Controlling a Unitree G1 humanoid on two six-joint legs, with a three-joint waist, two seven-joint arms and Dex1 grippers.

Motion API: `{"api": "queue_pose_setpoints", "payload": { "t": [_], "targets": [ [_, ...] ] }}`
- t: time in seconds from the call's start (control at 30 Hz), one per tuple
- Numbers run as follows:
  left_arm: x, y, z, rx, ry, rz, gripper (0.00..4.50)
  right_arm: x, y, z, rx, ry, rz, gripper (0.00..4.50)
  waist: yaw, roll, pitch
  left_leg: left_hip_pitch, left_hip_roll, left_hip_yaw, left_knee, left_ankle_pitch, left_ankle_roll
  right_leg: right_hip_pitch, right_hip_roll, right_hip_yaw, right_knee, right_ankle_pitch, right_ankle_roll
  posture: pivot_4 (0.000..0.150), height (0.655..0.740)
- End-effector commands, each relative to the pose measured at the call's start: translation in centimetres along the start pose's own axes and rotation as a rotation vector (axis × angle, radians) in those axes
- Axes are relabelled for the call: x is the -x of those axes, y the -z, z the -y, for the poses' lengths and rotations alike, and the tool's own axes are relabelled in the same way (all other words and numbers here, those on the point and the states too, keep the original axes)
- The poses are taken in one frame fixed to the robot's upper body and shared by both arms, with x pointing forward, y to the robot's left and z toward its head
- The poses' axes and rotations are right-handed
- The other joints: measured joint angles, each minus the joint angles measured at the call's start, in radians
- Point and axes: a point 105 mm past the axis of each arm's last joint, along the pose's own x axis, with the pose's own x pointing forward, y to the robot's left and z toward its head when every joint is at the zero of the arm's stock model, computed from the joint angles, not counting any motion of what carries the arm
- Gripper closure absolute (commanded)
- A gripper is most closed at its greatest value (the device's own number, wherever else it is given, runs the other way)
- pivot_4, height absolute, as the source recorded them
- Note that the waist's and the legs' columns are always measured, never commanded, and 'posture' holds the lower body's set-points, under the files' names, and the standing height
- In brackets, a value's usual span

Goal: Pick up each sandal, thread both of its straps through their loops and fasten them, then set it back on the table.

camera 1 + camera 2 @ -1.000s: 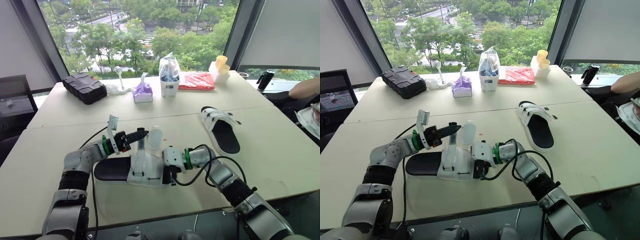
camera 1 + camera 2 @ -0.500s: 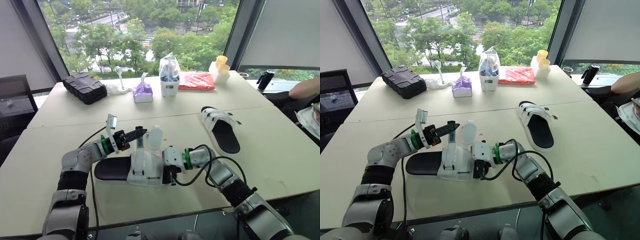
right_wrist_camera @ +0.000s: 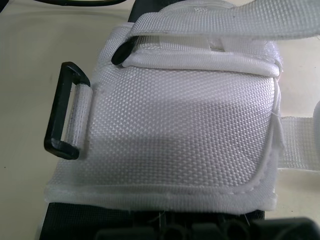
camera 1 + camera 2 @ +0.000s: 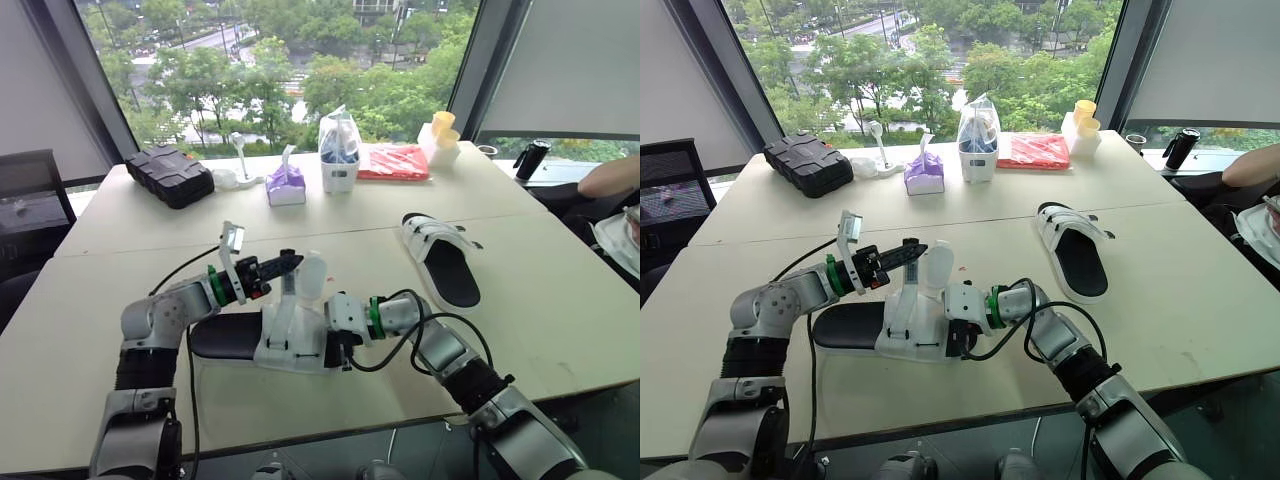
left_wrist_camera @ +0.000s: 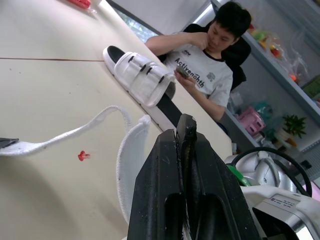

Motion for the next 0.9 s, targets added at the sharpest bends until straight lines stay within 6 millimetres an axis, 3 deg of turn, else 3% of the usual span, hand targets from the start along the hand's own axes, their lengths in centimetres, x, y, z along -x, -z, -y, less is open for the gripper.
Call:
{"api": "queue_pose_setpoints", "payload": {
  "t": [0.03, 0.4, 0.9],
  "targets": [
    [-0.1, -2.1, 1.3, -0.046, 0.023, 0.062, 4.45, 0.4, 4.5, -2.3, -0.109, -0.055, -0.175, 4.50, 0.000, 0.000, 0.000, 0.000, 0.000, 0.000, 0.000, 0.000, 0.000, 0.000, 0.000, 0.000, 0.000, 0.000, 0.000, 0.150, 0.7400],
    [0.9, -1.7, 0.4, -0.038, -0.013, 0.023, 4.45, 0.3, 4.4, -2.3, -0.107, -0.058, -0.174, 4.50, 0.000, 0.000, 0.000, 0.000, 0.000, 0.000, 0.000, 0.000, 0.000, 0.000, 0.000, 0.000, 0.000, 0.000, 0.000, 0.150, 0.7400],
    [2.0, 1.1, -3.2, -0.075, -0.061, -0.052, 4.45, 0.5, 4.5, -2.4, -0.107, -0.058, -0.180, 4.50, 0.000, 0.000, 0.000, 0.000, 0.000, 0.000, 0.000, 0.000, 0.000, 0.000, 0.000, 0.000, 0.000, 0.000, 0.000, 0.150, 0.7400]
  ]
}}
